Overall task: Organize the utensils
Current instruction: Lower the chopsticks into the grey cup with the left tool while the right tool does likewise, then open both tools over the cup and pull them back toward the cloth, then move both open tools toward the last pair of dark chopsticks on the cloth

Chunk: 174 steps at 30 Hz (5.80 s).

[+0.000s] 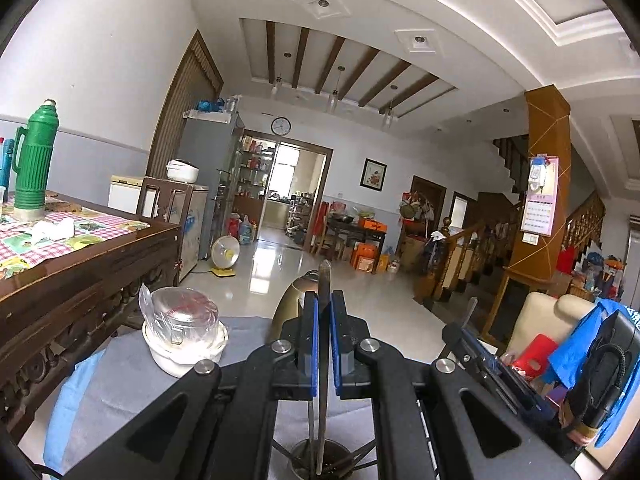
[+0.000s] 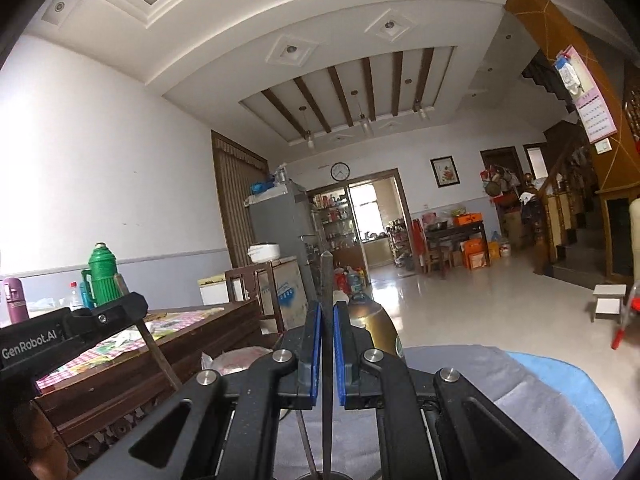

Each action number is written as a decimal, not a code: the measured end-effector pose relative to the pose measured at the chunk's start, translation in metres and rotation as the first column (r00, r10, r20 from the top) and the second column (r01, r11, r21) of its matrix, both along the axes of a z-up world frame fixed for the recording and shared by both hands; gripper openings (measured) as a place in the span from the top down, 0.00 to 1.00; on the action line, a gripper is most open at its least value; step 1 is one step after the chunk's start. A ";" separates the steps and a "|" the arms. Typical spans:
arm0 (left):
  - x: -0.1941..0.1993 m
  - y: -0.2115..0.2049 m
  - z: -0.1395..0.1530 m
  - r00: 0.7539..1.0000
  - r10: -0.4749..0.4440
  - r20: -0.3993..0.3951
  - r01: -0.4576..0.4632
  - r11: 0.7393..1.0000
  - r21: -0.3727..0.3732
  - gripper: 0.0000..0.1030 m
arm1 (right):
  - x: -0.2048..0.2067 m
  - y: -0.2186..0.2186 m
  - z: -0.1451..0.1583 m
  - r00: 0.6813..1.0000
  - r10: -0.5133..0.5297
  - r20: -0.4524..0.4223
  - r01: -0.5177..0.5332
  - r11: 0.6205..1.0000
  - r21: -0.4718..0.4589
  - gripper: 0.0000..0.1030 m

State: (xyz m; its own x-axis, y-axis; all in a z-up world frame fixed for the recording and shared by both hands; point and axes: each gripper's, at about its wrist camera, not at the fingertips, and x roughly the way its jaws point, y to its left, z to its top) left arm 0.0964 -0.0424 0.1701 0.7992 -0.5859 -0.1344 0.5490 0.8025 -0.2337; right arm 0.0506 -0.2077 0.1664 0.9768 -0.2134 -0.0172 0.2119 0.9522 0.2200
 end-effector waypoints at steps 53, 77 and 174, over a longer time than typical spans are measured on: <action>-0.007 0.018 -0.091 0.965 0.039 -0.260 0.000 0.989 0.145 0.59 | -0.036 -0.014 -0.049 0.982 0.106 -0.156 -0.090 0.990 0.104 0.91; -0.045 0.019 -0.121 0.931 0.103 -0.351 0.014 0.948 0.317 0.34 | -0.068 -0.012 -0.099 0.949 0.154 -0.275 -0.108 0.979 0.175 0.91; -0.053 0.097 -0.207 0.778 0.395 -0.489 -0.059 0.820 0.569 0.32 | -0.049 0.082 -0.190 0.734 0.403 -0.547 -0.332 0.915 0.230 0.74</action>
State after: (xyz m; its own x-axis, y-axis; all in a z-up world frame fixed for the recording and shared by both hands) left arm 0.0430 0.0543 -0.0367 0.5724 -0.1094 -0.8126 0.2334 0.9718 0.0336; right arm 0.0013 -0.1257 -0.0240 0.7771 0.1986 -0.5972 -0.0300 0.9595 0.2801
